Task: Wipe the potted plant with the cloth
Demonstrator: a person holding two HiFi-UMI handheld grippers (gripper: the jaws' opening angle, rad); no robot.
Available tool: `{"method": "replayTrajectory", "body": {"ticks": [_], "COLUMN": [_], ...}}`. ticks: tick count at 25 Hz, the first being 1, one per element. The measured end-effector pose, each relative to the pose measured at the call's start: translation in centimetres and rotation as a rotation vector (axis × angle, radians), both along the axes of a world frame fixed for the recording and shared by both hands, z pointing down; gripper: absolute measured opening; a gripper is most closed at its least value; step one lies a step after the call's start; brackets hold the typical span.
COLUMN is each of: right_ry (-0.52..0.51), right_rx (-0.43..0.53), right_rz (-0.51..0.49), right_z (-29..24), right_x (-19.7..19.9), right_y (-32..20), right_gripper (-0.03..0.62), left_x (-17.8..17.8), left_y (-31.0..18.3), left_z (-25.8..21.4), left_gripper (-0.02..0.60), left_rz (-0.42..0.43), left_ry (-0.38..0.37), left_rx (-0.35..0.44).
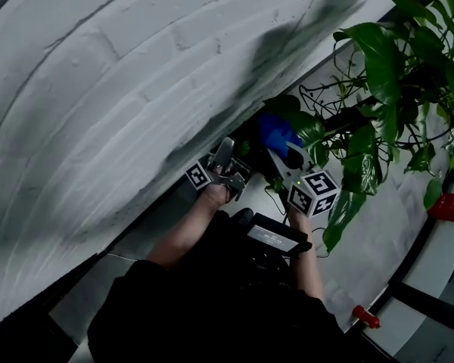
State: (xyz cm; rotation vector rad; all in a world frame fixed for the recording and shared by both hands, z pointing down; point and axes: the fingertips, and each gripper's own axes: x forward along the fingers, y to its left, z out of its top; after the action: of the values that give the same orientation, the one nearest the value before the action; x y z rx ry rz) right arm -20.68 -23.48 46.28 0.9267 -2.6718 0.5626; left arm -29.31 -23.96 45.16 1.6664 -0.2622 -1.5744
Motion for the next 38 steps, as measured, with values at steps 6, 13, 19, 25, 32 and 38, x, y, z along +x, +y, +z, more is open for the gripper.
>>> {"method": "replayTrajectory", "body": {"ticks": [6, 13, 19, 25, 32, 38], "right_ry": [0.033, 0.004, -0.187, -0.273, -0.042, 0.087], "right_rx": [-0.034, -0.048, -0.06, 0.132, 0.232, 0.101], "right_rz": [-0.122, -0.211, -0.192, 0.001, 0.134, -0.058], "right_z": [1.1, 0.7, -3.4, -11.1, -10.3, -3.3], "right_x": [-3.2, -4.4, -2.3, 4.0, 6.7, 0.7], "right_y": [2.4, 4.4, 4.5, 1.3, -0.7, 1.0], "right_gripper": [0.096, 0.095, 0.095, 0.095, 0.095, 0.095], "left_x": [-0.1, -0.1, 0.1, 0.3, 0.7, 0.4], "left_y": [0.1, 0.2, 0.0, 0.1, 0.2, 0.8], "left_z": [-0.3, 0.0, 0.2, 0.5, 0.3, -0.2], "left_gripper": [0.461, 0.46, 0.46, 0.46, 0.46, 0.46], "left_rz": [-0.005, -0.002, 0.002, 0.008, 0.02, 0.01], "left_ry": [-0.008, -0.006, -0.017, -0.017, -0.017, -0.028], "left_rx": [0.006, 0.001, -0.001, -0.017, -0.015, 0.0]}}
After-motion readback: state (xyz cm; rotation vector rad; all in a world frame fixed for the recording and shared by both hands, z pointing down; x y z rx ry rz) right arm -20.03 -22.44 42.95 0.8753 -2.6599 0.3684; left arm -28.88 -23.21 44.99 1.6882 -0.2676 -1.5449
